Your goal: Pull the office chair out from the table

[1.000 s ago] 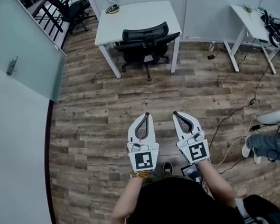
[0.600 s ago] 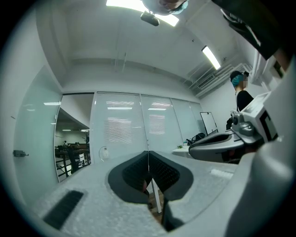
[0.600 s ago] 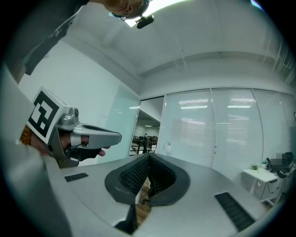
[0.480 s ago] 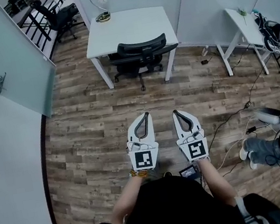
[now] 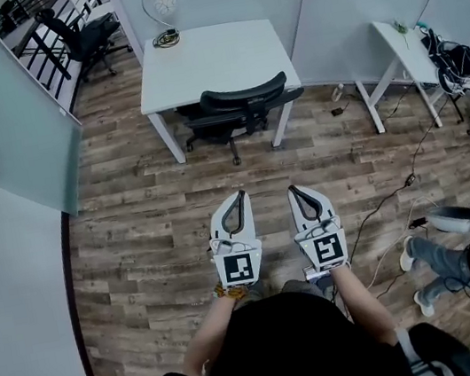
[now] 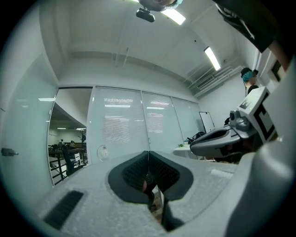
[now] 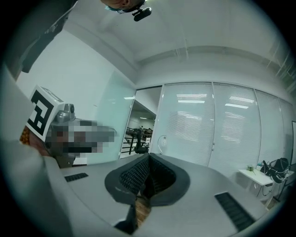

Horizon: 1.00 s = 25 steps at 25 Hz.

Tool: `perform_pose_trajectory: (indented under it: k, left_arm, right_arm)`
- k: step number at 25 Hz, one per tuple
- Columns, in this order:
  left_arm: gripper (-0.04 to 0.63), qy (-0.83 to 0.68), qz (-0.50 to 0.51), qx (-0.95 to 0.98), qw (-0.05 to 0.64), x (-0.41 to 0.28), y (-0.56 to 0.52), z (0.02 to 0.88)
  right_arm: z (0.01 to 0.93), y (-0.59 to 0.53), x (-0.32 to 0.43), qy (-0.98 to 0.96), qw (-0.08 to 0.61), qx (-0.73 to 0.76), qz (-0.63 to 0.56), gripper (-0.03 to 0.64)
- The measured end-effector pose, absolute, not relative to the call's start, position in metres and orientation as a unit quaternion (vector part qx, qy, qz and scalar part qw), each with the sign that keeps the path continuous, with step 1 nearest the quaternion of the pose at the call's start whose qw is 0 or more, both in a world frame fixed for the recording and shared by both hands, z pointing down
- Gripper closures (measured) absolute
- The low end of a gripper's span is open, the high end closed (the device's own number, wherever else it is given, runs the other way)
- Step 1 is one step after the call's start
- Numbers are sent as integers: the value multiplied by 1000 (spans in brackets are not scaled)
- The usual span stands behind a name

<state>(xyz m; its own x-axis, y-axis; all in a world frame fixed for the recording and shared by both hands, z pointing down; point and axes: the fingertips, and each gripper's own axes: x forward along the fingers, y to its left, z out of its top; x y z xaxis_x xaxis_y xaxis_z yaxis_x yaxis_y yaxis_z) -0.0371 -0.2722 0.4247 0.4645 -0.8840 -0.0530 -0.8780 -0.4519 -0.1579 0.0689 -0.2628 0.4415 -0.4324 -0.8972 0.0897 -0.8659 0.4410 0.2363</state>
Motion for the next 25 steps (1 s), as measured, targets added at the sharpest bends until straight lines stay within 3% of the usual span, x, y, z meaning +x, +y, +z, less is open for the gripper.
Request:
perform_pose_trajectory:
  k: [25]
  left_arm:
    - [577, 538, -88, -830, 122, -9, -459, 465]
  right_arm:
    - [481, -467, 112, -867, 125, 473, -97, 611]
